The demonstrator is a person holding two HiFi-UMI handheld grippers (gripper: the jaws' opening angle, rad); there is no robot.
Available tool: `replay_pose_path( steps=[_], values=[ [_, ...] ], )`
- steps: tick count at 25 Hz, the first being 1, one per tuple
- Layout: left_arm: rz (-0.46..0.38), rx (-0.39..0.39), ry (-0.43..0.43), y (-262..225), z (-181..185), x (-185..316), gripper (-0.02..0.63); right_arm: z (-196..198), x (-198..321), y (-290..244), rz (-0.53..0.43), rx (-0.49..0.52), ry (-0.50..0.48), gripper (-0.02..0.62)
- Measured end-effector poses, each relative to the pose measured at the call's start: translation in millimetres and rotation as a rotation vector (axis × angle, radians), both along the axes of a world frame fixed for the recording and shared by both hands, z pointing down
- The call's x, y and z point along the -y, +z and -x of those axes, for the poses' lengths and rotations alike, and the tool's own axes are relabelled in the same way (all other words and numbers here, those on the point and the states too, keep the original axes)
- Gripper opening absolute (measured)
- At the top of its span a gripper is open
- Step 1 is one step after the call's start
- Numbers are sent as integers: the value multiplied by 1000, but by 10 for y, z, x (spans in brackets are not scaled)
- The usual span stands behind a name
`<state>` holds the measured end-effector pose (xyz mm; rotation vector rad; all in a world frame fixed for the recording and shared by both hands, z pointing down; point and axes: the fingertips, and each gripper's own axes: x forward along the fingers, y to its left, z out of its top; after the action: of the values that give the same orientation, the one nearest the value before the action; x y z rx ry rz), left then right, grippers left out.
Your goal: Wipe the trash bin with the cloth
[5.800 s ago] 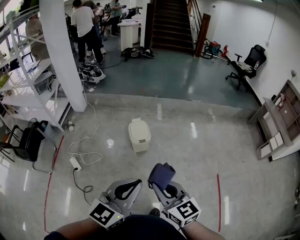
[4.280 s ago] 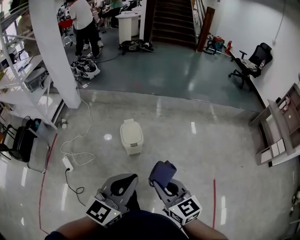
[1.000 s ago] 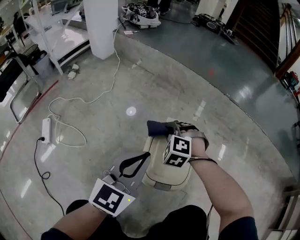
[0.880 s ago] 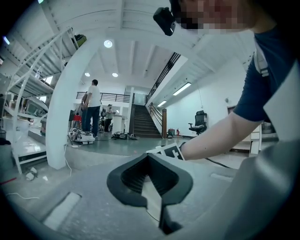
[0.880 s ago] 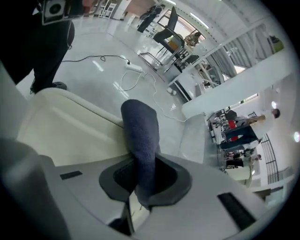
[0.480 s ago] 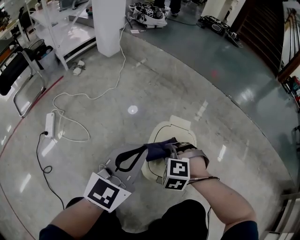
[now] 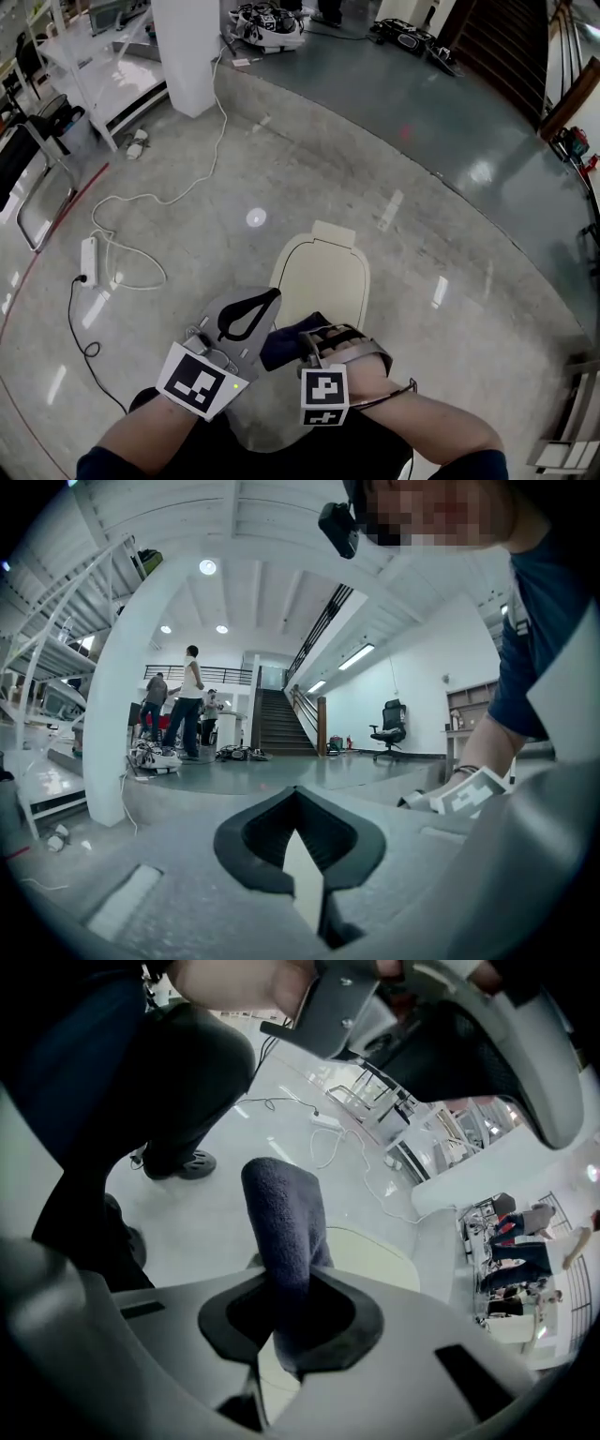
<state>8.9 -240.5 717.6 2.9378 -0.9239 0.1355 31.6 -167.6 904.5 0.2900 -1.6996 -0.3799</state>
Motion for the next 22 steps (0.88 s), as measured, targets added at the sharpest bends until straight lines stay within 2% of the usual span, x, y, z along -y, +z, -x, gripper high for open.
replay_pose_path(
  steps=[5, 9, 13, 17, 22],
  values=[
    [-16, 15, 33, -81, -144, -49, -3, -170, 18, -181, -25, 41, 45, 52],
    [-39, 16, 42, -173, -210, -37, -3, -521, 569, -373, -118, 34, 136, 52],
    [-50, 25, 47, -158, -260, -37, -3, -935, 1258, -351, -184, -25, 231, 52],
    [-56, 38, 64, -103, -347, -67, -3, -1273, 1716, -124, -167, -63, 325, 52],
    [-47, 40, 75, -42, -440, -76, -3, -1413, 1860, 28, -153, -67, 369, 52]
  ],
)
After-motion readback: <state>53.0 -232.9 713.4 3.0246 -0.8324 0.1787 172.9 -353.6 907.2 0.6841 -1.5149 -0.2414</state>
